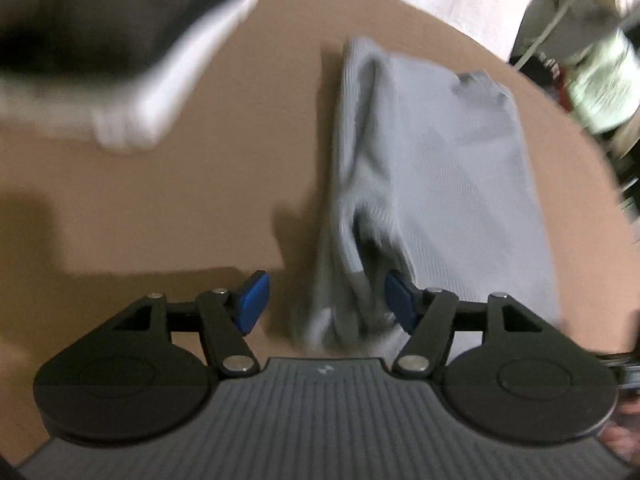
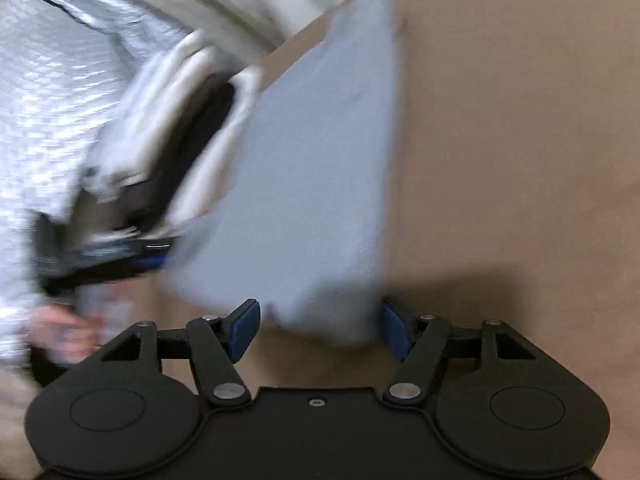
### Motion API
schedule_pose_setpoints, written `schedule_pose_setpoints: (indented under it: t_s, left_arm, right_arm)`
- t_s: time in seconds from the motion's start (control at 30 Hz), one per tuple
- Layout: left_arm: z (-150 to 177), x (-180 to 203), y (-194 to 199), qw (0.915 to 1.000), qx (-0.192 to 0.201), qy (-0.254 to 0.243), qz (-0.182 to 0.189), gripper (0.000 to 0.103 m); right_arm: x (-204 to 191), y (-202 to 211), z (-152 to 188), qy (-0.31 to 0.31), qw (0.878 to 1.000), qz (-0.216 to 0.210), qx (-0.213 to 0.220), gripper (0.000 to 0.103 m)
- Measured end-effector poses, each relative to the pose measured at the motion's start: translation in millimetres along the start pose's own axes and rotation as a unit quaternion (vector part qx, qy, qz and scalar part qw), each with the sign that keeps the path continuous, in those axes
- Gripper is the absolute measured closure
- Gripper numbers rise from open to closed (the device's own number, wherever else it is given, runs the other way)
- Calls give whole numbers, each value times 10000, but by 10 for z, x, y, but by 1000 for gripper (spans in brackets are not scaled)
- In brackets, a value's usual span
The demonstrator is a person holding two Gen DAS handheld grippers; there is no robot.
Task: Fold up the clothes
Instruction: 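Grasp the shirt edge with the right gripper while the left gripper grasps the fold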
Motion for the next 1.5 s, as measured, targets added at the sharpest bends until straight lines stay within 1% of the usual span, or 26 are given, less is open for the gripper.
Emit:
schedule_pose_setpoints:
  t_s: [0.07,0.13,0.17,0.2,0.33,0.43,0.53,0.57,0.6,0.63,0.7,0.83,0.9,0.93,0.97,1.0,1.03,1.07,1.13,1.23,1.27,1.3,1.33,1.4,1.43,1.5]
  left_arm:
    - [165,-178,-21,9963,-110,683,508,38]
    - [137,-275,52,9927,12,1005,660,37]
    - [125,-286,81,9927,86,1027,624,35]
    - [120,-237,62,9940,89,940,558,33]
    - [104,-9,-41,9982,55,534,284,32]
    - [91,161,-118,9997,29,229,79,32]
    - [77,331,-194,9999,3,-77,-127,32]
    - [67,396,-172,9996,90,-217,-135,32]
    - [58,462,-143,9991,193,-363,-133,32]
    - [48,529,-113,9982,295,-509,-131,32]
    - [59,586,-68,9967,434,-673,-88,32]
    - [141,651,-79,9937,334,-1067,-106,31]
    - [156,584,-168,9960,13,-737,512,14]
    - [213,489,-228,9957,-221,-293,846,14]
    - [280,377,-322,9913,-426,360,1194,14]
    - [343,264,-418,9807,-623,1037,1538,14]
    - [358,192,-481,9729,-615,1450,1692,14]
    - [365,126,-538,9647,-572,1819,1814,14]
    - [313,76,-568,9560,-288,2239,1874,14]
    - [206,91,-646,9569,87,2365,1683,13]
    - [186,98,-659,9579,177,2356,1629,15]
    - [168,105,-670,9590,262,2341,1578,22]
    - [138,115,-640,9653,296,2158,1439,30]
    - [74,134,-565,9777,347,1736,1129,77]
    - [41,143,-526,9828,372,1523,973,83]
    - [23,238,-528,9910,290,1108,687,83]
  right_arm:
    - [-14,-69,-8,-98,9999,-66,-20,33]
    - [-15,-74,-30,-134,9999,-20,28,33]
    - [-7,-53,-40,-175,9998,-7,108,33]
    - [1,-30,-51,-221,9996,9,198,34]
    - [59,74,-91,-483,9973,65,545,35]
    - [116,83,-108,-620,9960,52,644,36]
    - [191,128,-71,-614,9953,111,746,47]
    - [186,117,-79,-590,9951,178,779,53]
    - [180,106,-86,-567,9948,245,813,69]
    - [174,95,-94,-543,9944,312,846,79]
    - [116,86,-114,-409,9940,395,930,84]
    - [-237,185,-207,132,9925,205,1194,85]
    - [-391,255,-280,273,9913,135,1278,86]
    - [-471,272,-319,352,9907,135,1306,86]
    - [-552,284,-359,435,9900,142,1332,86]
    - [-610,298,-387,508,9896,155,1336,87]
    - [-662,312,-413,579,9892,168,1335,87]
    - [-712,312,-428,612,9888,180,1349,87]
    - [-772,306,-437,653,9885,170,1353,87]
    - [-806,319,-432,839,9870,222,1350,87]
    - [-791,327,-426,887,9864,267,1361,87]
    - [-753,346,-415,865,9866,264,1358,87]
    - [-706,368,-404,795,9870,232,1380,87]
    - [-613,397,-371,669,9874,193,1418,87]
    - [-568,400,-348,629,9877,198,1421,87]
    - [-484,387,-294,563,9888,210,1363,86]
Point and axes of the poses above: each gripper's, at about its wrist camera, not at the fingertips, and y roughly against the way its jaws point, x to its right, z to its underside, the point moved 5 cm from there along -y, roughly the way its jaws point, and after that the axes turned 12 degrees about -y, right-handed, at the moved point
